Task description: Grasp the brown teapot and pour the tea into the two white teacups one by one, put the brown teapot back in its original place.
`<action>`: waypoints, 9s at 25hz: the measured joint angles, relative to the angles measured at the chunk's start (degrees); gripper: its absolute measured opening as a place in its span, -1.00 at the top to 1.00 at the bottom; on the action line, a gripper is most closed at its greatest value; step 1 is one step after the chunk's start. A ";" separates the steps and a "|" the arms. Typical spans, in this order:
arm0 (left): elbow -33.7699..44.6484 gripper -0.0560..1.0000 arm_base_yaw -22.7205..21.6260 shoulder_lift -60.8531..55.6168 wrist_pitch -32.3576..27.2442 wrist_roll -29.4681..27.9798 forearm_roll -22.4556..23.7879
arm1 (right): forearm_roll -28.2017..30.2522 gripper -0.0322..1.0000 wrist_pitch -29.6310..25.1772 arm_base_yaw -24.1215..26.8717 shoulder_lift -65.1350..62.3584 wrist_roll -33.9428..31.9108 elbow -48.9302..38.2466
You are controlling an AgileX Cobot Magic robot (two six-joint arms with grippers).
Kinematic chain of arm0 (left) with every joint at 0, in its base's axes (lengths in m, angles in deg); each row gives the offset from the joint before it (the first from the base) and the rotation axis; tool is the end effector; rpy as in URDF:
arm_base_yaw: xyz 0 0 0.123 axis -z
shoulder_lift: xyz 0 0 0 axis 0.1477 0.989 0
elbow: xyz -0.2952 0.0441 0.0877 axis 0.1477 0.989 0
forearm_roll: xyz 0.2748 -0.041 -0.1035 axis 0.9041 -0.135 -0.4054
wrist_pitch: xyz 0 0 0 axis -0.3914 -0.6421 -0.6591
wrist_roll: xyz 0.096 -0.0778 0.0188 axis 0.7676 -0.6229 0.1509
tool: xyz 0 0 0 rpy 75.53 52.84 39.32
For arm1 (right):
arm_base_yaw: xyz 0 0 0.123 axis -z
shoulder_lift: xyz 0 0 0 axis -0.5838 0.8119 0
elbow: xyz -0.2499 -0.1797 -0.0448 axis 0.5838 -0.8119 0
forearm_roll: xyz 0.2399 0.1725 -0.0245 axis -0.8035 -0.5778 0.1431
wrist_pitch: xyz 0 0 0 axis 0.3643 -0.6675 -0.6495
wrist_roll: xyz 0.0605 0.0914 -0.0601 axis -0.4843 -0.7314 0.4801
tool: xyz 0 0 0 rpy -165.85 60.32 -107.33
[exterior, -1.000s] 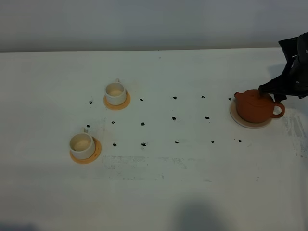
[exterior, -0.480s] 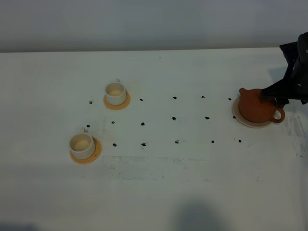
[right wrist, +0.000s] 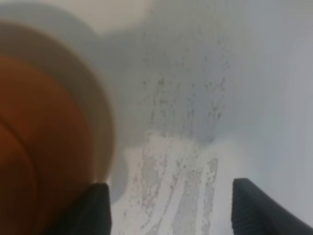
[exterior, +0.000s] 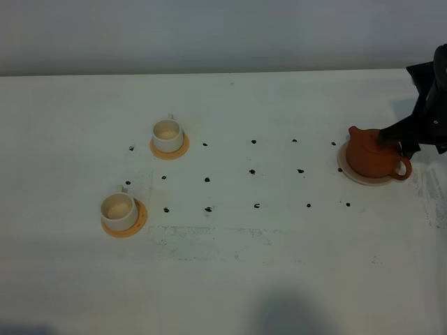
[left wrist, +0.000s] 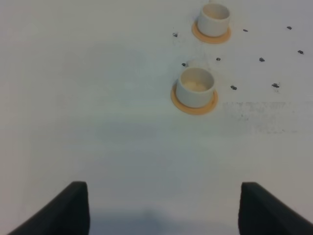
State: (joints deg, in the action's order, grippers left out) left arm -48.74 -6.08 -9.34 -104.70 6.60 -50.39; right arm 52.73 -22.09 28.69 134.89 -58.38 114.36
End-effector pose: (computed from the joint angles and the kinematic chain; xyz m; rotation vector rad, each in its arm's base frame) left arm 0.0374 -0.0096 0.2869 0.0650 2.0287 -0.1036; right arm 0.4769 0.0390 0.1251 -0.2801 2.9175 -0.2252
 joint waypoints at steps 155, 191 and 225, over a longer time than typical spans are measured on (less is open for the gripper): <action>0.00 -0.26 0.00 0.00 -0.02 -0.05 0.00 | -14.18 -0.14 26.75 1.29 -11.76 11.47 -27.56; 0.00 -0.26 0.00 0.00 -0.02 -0.05 0.00 | -19.63 0.02 -1.25 -0.55 -7.36 8.80 -7.81; 0.00 -0.26 0.00 0.00 -0.02 -0.05 0.00 | -20.92 0.24 -1.10 -0.54 -4.52 11.00 -7.69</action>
State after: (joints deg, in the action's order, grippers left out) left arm -48.74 -6.08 -9.34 -104.72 6.55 -50.39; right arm 31.81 -23.19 28.15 130.37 -47.37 106.67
